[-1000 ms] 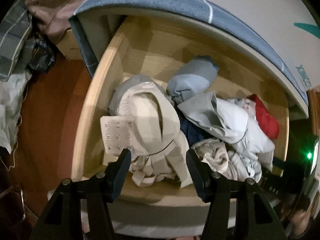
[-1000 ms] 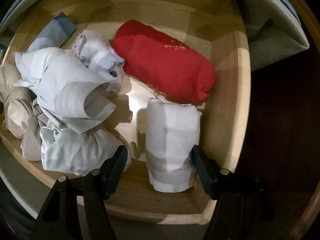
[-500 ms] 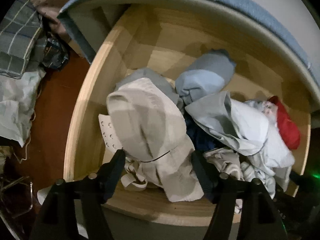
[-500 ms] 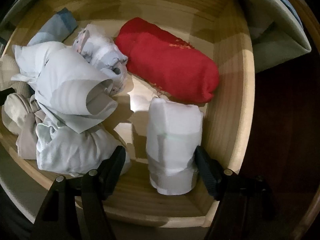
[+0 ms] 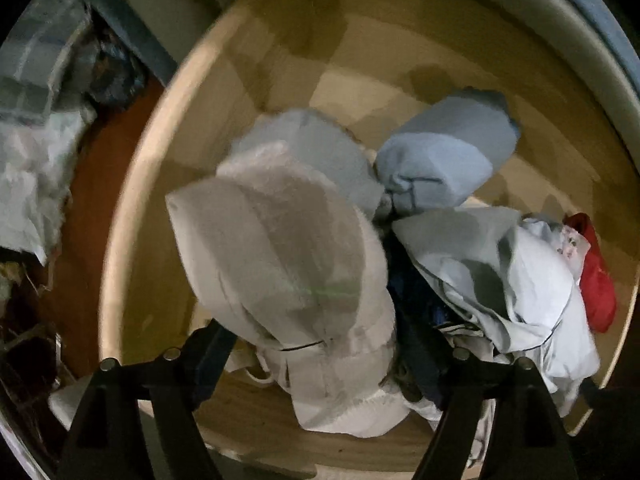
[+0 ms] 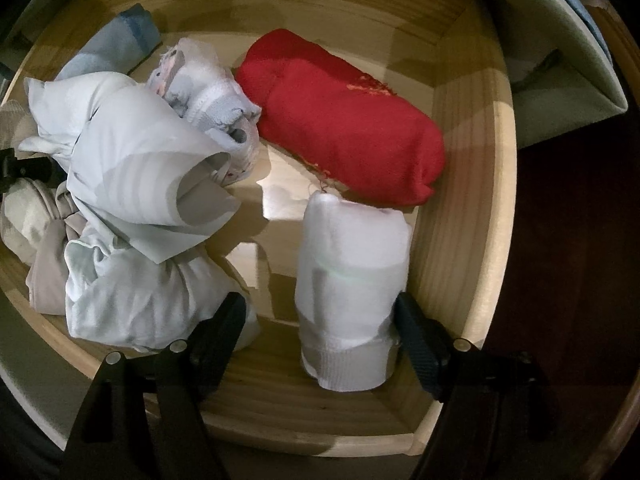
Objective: Take underwear out of drawer
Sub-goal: 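Grasp the beige bra with the left tool while the right tool grasps the white sock roll, then lift the beige bra with the left tool and carry it over the white box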
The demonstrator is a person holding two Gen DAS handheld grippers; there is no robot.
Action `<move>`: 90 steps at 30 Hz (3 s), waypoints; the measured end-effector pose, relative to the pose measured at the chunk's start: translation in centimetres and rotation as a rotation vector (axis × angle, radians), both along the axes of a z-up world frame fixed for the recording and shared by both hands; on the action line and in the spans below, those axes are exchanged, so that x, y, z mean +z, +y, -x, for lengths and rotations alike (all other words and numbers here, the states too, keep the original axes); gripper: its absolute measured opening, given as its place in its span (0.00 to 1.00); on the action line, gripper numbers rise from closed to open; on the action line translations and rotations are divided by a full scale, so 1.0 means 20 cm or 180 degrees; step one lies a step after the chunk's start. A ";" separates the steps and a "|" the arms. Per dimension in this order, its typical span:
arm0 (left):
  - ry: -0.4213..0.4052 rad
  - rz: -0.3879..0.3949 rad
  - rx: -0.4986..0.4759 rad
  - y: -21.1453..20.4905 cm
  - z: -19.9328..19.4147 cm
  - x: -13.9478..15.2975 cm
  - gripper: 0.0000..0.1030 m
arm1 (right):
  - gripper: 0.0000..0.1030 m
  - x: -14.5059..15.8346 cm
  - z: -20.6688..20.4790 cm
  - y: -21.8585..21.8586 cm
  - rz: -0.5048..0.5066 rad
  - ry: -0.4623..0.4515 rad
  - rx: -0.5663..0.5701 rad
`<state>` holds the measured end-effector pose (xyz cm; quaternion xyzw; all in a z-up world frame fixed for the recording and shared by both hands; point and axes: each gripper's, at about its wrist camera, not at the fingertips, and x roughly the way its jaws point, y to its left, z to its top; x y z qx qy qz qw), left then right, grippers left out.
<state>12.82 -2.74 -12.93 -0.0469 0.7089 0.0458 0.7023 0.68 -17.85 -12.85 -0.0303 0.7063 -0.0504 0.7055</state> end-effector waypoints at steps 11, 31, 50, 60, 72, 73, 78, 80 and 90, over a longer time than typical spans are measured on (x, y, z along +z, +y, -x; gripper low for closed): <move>0.0113 0.0186 -0.0101 -0.02 0.00 -0.03 0.63 | 0.74 0.02 -0.01 -0.02 -0.0010 0.0024 0.0006; -0.0252 0.0325 -0.0438 0.00 0.12 0.21 0.58 | 0.75 0.07 -0.03 -0.09 0.0001 0.0078 0.0007; -0.0583 0.0206 -0.0918 0.00 0.20 0.42 0.58 | 0.43 0.14 -0.05 -0.22 0.0239 0.0086 -0.0053; -0.0667 0.0180 -0.1035 0.00 0.22 0.46 0.58 | 0.36 0.16 -0.04 -0.31 -0.0017 -0.0123 -0.0242; -0.0865 0.0106 -0.1227 -0.05 0.25 0.54 0.58 | 0.36 0.21 0.00 -0.33 -0.0360 -0.0396 -0.0193; -0.0880 0.0099 -0.1246 -0.05 0.25 0.54 0.58 | 0.36 0.22 0.00 -0.34 -0.0396 -0.0412 -0.0210; -0.0988 0.0094 -0.1369 -0.07 0.26 0.59 0.58 | 0.36 0.24 0.02 -0.36 -0.0474 -0.0460 -0.0256; -0.1033 0.0081 -0.1408 -0.07 0.27 0.61 0.58 | 0.36 0.26 0.01 -0.38 -0.0455 -0.0485 -0.0249; -0.1303 0.0019 -0.1573 -0.10 0.27 0.74 0.58 | 0.36 0.34 0.05 -0.31 -0.0398 -0.0557 -0.0196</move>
